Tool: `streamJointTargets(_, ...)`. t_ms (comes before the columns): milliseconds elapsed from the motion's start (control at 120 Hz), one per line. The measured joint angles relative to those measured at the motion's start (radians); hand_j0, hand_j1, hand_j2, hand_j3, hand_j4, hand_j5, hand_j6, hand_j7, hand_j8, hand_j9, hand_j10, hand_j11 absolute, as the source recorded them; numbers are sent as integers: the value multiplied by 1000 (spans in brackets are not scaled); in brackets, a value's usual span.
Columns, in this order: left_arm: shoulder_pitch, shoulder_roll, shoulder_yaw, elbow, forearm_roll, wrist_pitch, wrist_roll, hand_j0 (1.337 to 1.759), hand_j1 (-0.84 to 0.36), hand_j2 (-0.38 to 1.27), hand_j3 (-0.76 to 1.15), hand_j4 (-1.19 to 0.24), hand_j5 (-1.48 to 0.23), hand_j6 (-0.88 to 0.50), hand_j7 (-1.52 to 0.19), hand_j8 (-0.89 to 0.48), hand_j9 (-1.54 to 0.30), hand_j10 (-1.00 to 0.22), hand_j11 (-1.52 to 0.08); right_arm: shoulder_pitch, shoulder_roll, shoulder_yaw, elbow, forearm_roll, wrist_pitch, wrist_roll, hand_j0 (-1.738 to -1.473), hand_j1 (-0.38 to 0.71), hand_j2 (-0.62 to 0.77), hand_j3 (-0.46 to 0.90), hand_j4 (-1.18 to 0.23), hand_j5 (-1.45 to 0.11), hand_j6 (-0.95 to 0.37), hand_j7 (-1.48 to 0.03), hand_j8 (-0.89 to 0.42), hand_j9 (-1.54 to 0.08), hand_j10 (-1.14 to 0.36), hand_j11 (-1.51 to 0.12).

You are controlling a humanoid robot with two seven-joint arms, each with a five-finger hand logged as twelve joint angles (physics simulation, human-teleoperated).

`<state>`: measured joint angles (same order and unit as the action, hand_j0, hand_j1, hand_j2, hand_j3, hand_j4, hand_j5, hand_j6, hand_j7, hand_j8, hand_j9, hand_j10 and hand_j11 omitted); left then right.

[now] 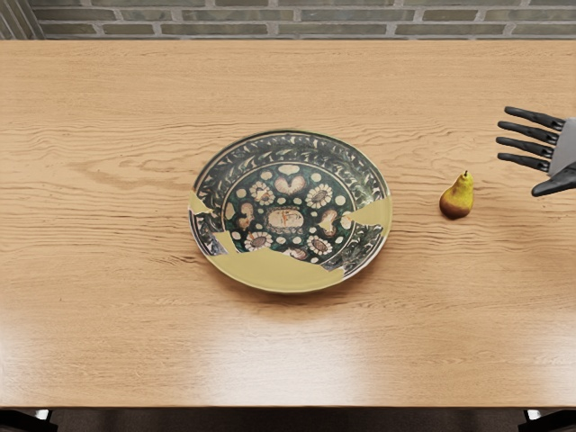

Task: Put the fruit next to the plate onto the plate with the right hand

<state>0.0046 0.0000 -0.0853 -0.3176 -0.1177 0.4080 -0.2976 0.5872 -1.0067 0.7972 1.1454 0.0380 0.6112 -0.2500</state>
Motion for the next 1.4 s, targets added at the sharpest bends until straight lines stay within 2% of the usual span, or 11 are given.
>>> streamJointTargets(400,0,0,0,0,0,0,0,1658,349,0,0,0,0,0,0,0,0,0,0,22,58,1,-5,-34,0,0,-1658,-349,2,0,0,0,3,0,2,0,2,0)
streamJointTargets(717,0,0,0,0,0,0,0,1658,349,0,0,0,0,0,0,0,0,0,0,119,187,8,-8,-292,-4,0,-1658,-349,2,0,0,0,2,0,1,0,1,0)
streamJointTargets(858,0,0,0,0,0,0,0,1658,349,0,0,0,0,0,0,0,0,0,0,128,245,3,-10,-431,-136,0,-1658,-349,1,0,0,0,0,0,0,0,0,0)
streamJointTargets(1025,0,0,0,0,0,0,0,1658,349,0,0,0,0,0,0,0,0,0,0,150,246,-4,-11,-554,-274,-4,-1658,-349,1,0,0,0,0,0,0,0,0,0)
streamJointTargets(1100,0,0,0,0,0,0,0,1658,349,0,0,0,0,0,0,0,0,0,0,157,245,-50,-11,-597,-351,-17,-1658,-349,1,0,0,0,0,0,0,0,0,0)
streamJointTargets(1133,0,0,0,0,0,0,0,1658,349,0,0,0,0,0,0,0,0,0,0,165,246,-80,-11,-611,-385,-32,-1658,-349,1,0,-1,0,-1,0,0,0,0,0)
streamJointTargets(1158,0,0,0,0,0,0,0,1658,349,0,0,0,0,0,0,0,0,0,0,180,249,-106,-11,-631,-409,-60,-1658,-349,1,0,0,0,-1,0,0,0,0,0)
streamJointTargets(1242,0,0,0,0,0,0,0,1658,349,0,0,0,0,0,0,0,0,0,0,227,267,-170,0,-707,-498,-203,-1658,-349,1,0,-1,0,-1,0,-1,0,-1,0)
streamJointTargets(1283,0,0,0,0,0,0,0,1658,349,0,0,0,0,0,0,0,0,0,0,235,265,-196,33,-735,-581,-255,-1658,-349,1,0,-1,0,-2,0,-1,0,-1,0)
streamJointTargets(1333,0,0,0,0,0,0,0,1658,349,0,0,0,0,0,0,0,0,0,0,244,247,-238,101,-757,-704,-295,-1658,-349,1,0,-2,0,-2,0,-2,0,-1,0)
streamJointTargets(1400,0,0,0,0,0,0,0,1658,349,0,0,0,0,0,0,0,0,0,0,254,231,-281,178,-792,-844,-326,-1658,-349,1,0,-2,0,-3,0,-2,0,-2,0)
